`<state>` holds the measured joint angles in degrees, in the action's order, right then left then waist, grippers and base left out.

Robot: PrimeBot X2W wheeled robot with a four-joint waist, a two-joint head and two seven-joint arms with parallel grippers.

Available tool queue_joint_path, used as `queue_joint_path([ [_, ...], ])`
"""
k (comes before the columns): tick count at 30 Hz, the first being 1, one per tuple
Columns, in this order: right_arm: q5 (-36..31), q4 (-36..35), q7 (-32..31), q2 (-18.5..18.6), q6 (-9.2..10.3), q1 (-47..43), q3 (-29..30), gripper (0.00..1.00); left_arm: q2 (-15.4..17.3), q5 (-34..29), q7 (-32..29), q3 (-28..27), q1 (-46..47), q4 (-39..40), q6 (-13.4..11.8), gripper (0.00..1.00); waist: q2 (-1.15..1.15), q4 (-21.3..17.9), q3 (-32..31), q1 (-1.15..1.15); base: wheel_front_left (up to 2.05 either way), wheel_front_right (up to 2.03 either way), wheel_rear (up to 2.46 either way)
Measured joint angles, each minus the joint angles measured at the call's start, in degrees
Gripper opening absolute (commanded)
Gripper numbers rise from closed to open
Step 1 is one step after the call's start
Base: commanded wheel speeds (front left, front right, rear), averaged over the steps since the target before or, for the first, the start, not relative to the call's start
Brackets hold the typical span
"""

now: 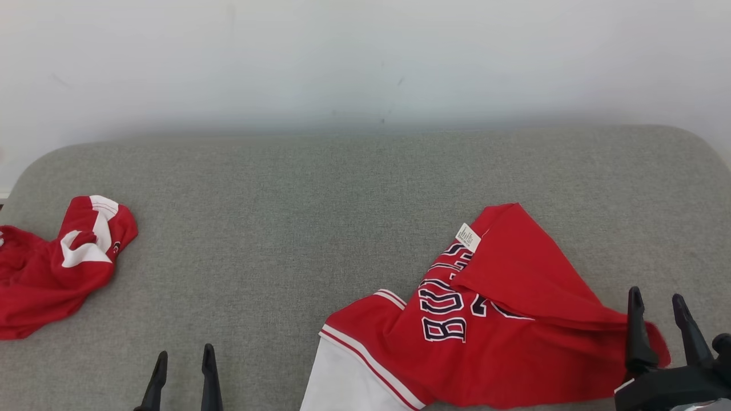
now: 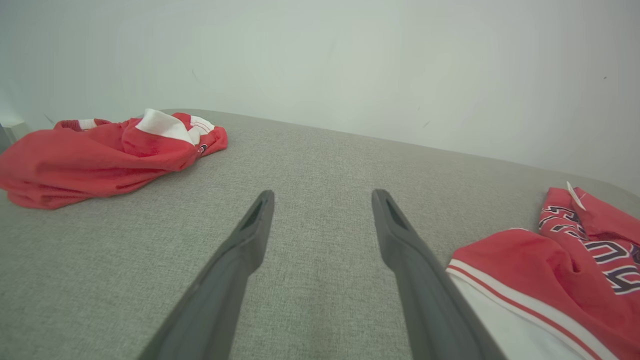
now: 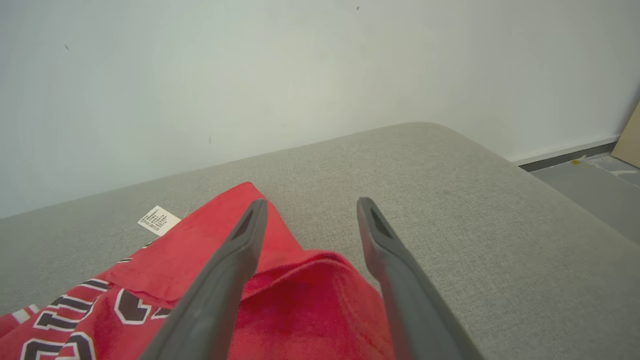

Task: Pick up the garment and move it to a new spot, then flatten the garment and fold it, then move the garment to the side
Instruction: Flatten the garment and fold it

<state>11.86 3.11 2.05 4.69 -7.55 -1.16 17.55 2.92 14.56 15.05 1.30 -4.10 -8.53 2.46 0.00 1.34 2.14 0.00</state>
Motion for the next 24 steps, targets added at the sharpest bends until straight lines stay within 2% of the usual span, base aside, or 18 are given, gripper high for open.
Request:
queue_joint_path([
  [14,-0.9,-3.5,9.4,-0.1,0.00,0.7,-6.4,1.00,0.0,-1.5,0.0,-2.0,-0.6,0.3,0.7,1.00,0.00,-2.5,-1.4,0.00,0.00,0.00,0.00],
  [24,-0.3,-1.6,12.6,-0.3,0.00,0.4,-12.7,1.00,0.1,-4.2,0.0,-1.1,2.7,-1.0,2.7,1.00,0.00,-4.9,-0.7,0.00,0.00,0.00,0.00],
])
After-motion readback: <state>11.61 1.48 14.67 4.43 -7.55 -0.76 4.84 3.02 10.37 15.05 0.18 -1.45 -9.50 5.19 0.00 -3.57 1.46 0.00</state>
